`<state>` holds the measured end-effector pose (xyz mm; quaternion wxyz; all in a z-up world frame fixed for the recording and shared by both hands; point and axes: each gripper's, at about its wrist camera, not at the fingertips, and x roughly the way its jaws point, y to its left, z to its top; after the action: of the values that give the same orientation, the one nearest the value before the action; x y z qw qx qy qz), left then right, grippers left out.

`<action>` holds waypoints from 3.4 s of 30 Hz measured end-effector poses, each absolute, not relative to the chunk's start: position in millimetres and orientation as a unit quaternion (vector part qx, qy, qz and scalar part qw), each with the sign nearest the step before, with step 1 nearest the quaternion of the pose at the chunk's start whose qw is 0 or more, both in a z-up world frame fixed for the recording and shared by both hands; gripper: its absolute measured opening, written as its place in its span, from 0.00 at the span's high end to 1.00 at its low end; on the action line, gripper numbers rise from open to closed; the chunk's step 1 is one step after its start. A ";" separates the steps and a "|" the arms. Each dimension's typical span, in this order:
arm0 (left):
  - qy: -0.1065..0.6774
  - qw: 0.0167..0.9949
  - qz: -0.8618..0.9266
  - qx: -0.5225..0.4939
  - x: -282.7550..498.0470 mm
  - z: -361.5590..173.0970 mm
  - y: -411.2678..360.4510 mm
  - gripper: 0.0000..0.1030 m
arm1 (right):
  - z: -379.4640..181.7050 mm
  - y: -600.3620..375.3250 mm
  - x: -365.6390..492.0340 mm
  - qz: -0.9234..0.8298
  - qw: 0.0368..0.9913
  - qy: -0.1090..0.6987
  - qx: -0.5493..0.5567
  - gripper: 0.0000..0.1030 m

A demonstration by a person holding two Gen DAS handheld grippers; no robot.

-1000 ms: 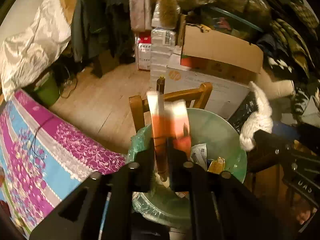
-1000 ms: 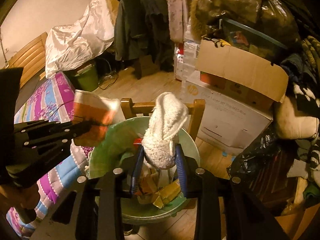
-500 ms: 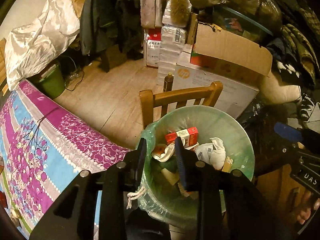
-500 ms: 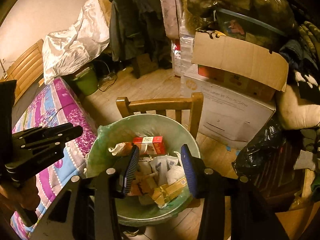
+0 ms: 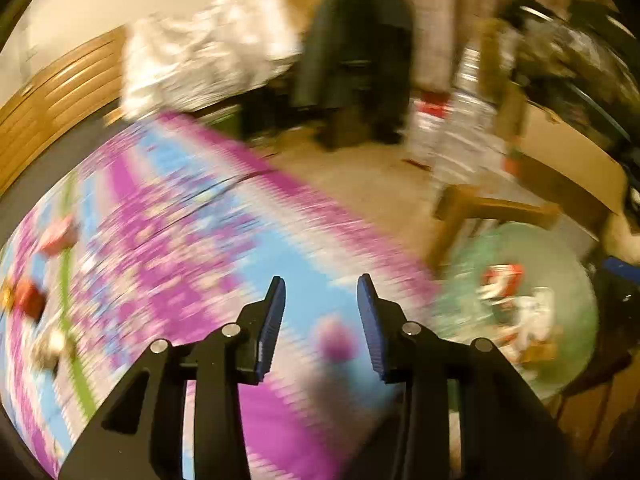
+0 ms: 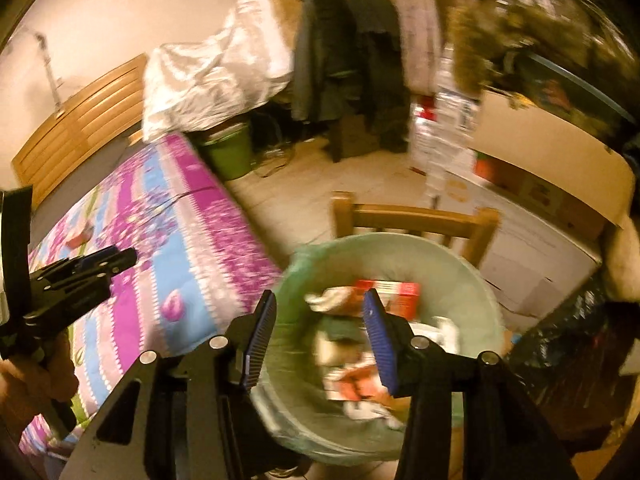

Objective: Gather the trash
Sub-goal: 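Move both grippers back to the quilt, then grasp the beige knit sock with left gripper while right grasps the beige sponge, then carry the knit sock and beige sponge over the green bin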

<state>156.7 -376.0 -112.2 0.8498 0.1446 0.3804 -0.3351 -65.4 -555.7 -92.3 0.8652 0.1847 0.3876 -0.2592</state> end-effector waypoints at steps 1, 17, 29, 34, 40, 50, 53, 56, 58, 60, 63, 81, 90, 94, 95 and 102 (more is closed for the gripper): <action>0.384 0.855 -0.321 0.139 164.0 -114.7 -359.9 0.63 | -94.1 -548.2 -55.7 -0.247 0.868 0.391 0.182 0.49; 0.435 0.879 -0.186 0.057 265.6 -172.2 -53.6 0.55 | -138.6 -335.3 158.8 0.046 0.896 0.437 0.062 0.24; 0.415 0.842 -0.324 0.118 333.2 -196.7 -45.8 0.46 | -193.6 -203.2 314.5 0.229 0.869 0.437 -0.048 0.24; 0.408 0.837 -0.340 0.132 349.4 -205.0 -48.2 0.39 | -210.9 -173.3 353.2 0.274 0.850 0.440 -0.095 0.27; 0.417 0.824 -0.355 0.144 365.7 -215.6 -55.6 0.39 | -235.1 -152.1 376.2 0.299 0.829 0.455 -0.126 0.47; 0.406 0.824 -0.361 0.162 353.8 -211.1 -52.3 0.64 | -230.6 -172.5 363.2 0.302 0.837 0.451 -0.069 0.69; 0.396 0.837 -0.349 0.148 336.4 -196.6 -47.9 0.64 | -220.2 -181.5 343.5 0.286 0.847 0.446 -0.053 0.70; 0.393 0.853 -0.316 0.131 319.2 -182.3 -45.4 0.64 | -206.5 -188.4 317.3 0.261 0.858 0.441 -0.040 0.70; 0.393 0.865 -0.286 0.126 308.9 -173.1 -46.9 0.64 | -197.9 -191.3 301.2 0.239 0.865 0.439 -0.034 0.70; 0.390 0.880 -0.239 0.131 298.5 -164.0 -50.9 0.64 | -185.1 -197.8 282.4 0.197 0.876 0.440 -0.015 0.70; 0.398 0.897 -0.169 0.090 286.3 -150.3 -51.5 0.64 | -166.4 -206.5 260.3 0.144 0.890 0.432 0.013 0.70; 0.307 0.947 -0.073 0.063 202.5 -52.5 -119.0 0.64 | -55.7 -249.4 154.7 0.025 0.940 0.339 0.008 0.70; 0.265 0.953 -0.123 0.076 178.9 -16.3 -173.8 0.64 | -11.6 -311.1 102.4 -0.042 0.953 0.297 0.033 0.70; 0.249 0.951 -0.161 0.083 170.0 -0.6 -211.3 0.64 | 8.4 -346.3 71.0 -0.085 0.956 0.279 0.032 0.70; 0.243 0.950 -0.174 0.086 167.4 3.8 -223.7 0.64 | 13.4 -355.4 61.8 -0.096 0.956 0.275 0.033 0.70; 0.219 0.935 -0.257 0.110 148.0 21.2 -306.2 0.64 | 36.0 -442.0 -5.3 -0.198 0.942 0.266 0.053 0.70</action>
<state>148.0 -306.2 21.2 0.9347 0.1104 0.2193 -0.2571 -5.3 -442.0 36.0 0.9420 0.0531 0.2655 -0.1983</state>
